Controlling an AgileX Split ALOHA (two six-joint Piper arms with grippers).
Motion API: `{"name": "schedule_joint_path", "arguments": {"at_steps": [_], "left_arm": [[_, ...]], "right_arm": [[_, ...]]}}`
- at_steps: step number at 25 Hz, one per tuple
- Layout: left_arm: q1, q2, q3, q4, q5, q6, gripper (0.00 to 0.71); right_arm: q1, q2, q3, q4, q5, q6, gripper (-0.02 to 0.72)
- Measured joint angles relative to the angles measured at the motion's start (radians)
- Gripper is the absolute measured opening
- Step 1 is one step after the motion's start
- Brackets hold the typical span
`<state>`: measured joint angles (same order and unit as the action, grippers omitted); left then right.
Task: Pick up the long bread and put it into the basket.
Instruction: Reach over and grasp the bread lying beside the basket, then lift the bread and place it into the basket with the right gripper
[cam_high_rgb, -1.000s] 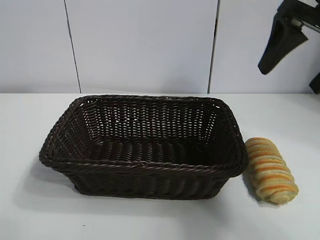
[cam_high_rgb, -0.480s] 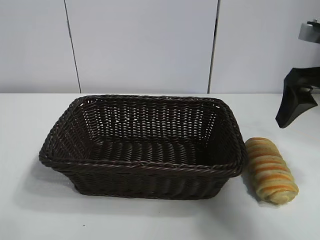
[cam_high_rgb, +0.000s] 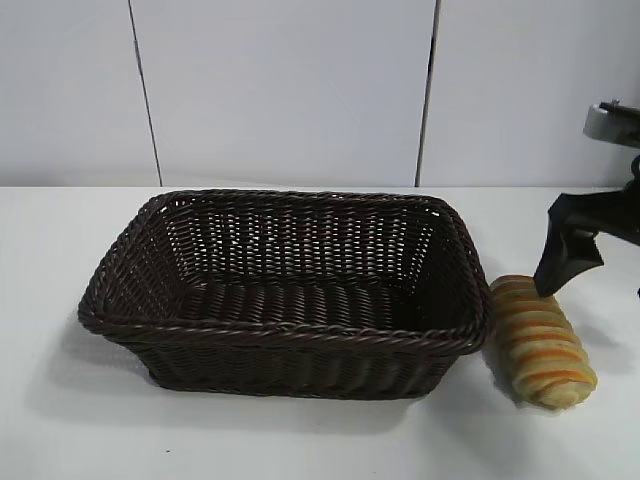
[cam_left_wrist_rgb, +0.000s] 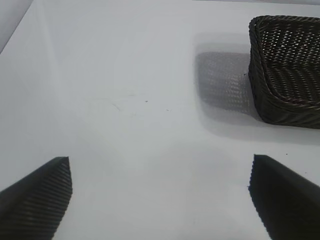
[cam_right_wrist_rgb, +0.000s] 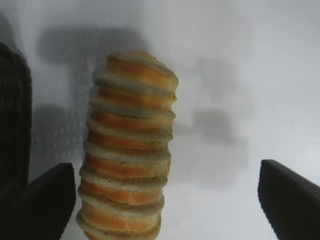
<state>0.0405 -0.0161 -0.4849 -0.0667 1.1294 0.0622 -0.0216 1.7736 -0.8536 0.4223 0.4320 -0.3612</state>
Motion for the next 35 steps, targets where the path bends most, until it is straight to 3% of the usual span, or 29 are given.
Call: {"name": "schedule_joint_path", "arguments": {"at_steps": [5, 10, 15, 19, 26, 30, 35], "left_arm": [[0.000, 0.000, 0.000, 0.000, 0.000, 0.000, 0.694], [0.000, 0.000, 0.000, 0.000, 0.000, 0.000, 0.694], [0.000, 0.000, 0.000, 0.000, 0.000, 0.000, 0.694], [0.000, 0.000, 0.000, 0.000, 0.000, 0.000, 0.694], [0.000, 0.000, 0.000, 0.000, 0.000, 0.000, 0.694], [0.000, 0.000, 0.000, 0.000, 0.000, 0.000, 0.694], [0.000, 0.000, 0.000, 0.000, 0.000, 0.000, 0.694]], "right_arm": [[0.009, 0.035, 0.000, 0.029, -0.013, -0.003, 0.536], [0.090, 0.046, 0.000, 0.037, -0.067, 0.006, 0.489], [0.141, 0.046, -0.002, 0.035, -0.092, 0.082, 0.269], [0.142, 0.046, -0.002, -0.037, -0.088, 0.159, 0.100], [0.142, 0.029, -0.020, -0.097, -0.040, 0.215, 0.094], [0.137, -0.030, -0.087, -0.136, 0.064, 0.242, 0.094], [0.119, -0.103, -0.244, -0.262, 0.233, 0.319, 0.094]]}}
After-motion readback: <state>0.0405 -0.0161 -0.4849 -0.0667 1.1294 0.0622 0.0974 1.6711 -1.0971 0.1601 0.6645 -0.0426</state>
